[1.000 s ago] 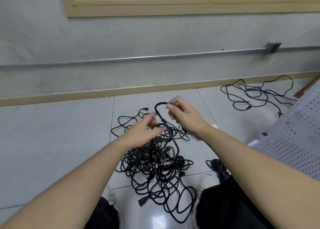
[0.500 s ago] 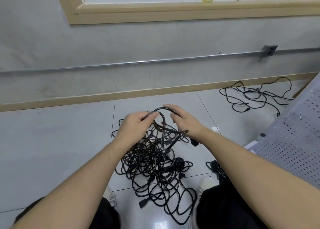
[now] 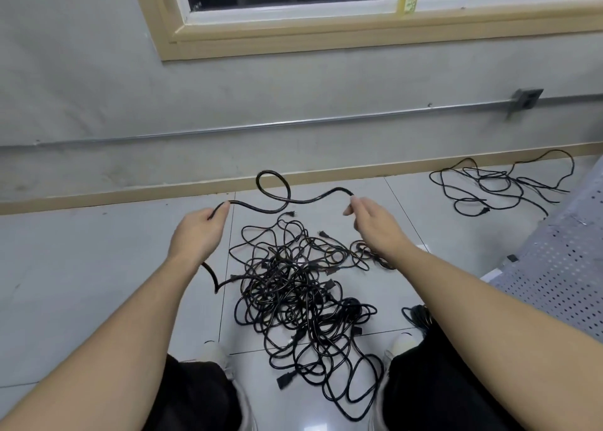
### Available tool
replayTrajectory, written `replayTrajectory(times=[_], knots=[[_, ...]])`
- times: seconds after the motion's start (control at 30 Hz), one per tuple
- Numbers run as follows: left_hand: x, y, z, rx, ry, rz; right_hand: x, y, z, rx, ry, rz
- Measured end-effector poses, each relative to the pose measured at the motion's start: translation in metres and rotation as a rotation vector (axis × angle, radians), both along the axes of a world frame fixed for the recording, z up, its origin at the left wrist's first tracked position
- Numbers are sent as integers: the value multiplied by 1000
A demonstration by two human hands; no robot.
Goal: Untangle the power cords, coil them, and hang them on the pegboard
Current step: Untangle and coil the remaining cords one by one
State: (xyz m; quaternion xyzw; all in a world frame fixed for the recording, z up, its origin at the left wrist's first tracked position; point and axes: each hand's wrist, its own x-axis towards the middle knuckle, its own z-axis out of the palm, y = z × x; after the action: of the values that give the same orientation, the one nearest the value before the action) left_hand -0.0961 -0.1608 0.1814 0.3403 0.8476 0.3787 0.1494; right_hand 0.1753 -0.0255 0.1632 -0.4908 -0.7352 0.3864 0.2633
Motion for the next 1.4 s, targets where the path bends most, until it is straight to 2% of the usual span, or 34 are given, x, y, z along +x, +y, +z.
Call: replayTrajectory(times=[0.07,0.13,0.23,0.37,0.4,0.43,0.5,0.53,0.57,0.6,0.7,0.77,0.9,1.0,1.07,1.17,1.23,1.33,1.4], knots=[[2,-5,3,-1,-38,-114,-2,7,-9,-132,-149,-7],[5,-11,4,43,-117,-232,-7,8,-19,-272,-193,32],[9,-21,9,112,-114,-365,-17,4,-19,-222,-273,82],[12,-30,17,162,-78,-431,-35,-8,-14,-150,-383,201],[14,-32,17,146,-47,-462,-40,-11,-12,-92,-311,202],[16,-33,17,117,-6,-489,-46,-16,-8,-21,-154,167],[19,-34,15,45,80,-537,-59,-28,8,122,266,71],[21,-33,13,17,107,-566,-65,-33,14,153,414,77],[21,-31,10,0,117,-598,-68,-39,21,153,484,142],[22,-30,8,0,116,-630,-72,-44,20,127,452,243],[21,-27,2,23,90,-688,-78,-60,16,-86,87,570],[20,-27,0,24,16,-707,-79,-64,15,-169,40,582],[19,-26,1,91,-279,-701,-73,-60,18,-206,185,531],[15,-24,-4,105,-368,-750,-65,-53,20,-373,480,558],[16,-21,-10,39,-379,-795,-57,-50,24,-473,641,510],[22,-14,-25,-84,-352,-846,-43,-46,31,-501,769,387],[23,-12,-33,-152,-268,-837,-32,-42,33,-493,801,310],[28,-10,-35,-34,-90,-763,-12,-33,37,-516,806,180],[34,-8,-30,71,36,-705,4,-25,37,-518,685,117]])
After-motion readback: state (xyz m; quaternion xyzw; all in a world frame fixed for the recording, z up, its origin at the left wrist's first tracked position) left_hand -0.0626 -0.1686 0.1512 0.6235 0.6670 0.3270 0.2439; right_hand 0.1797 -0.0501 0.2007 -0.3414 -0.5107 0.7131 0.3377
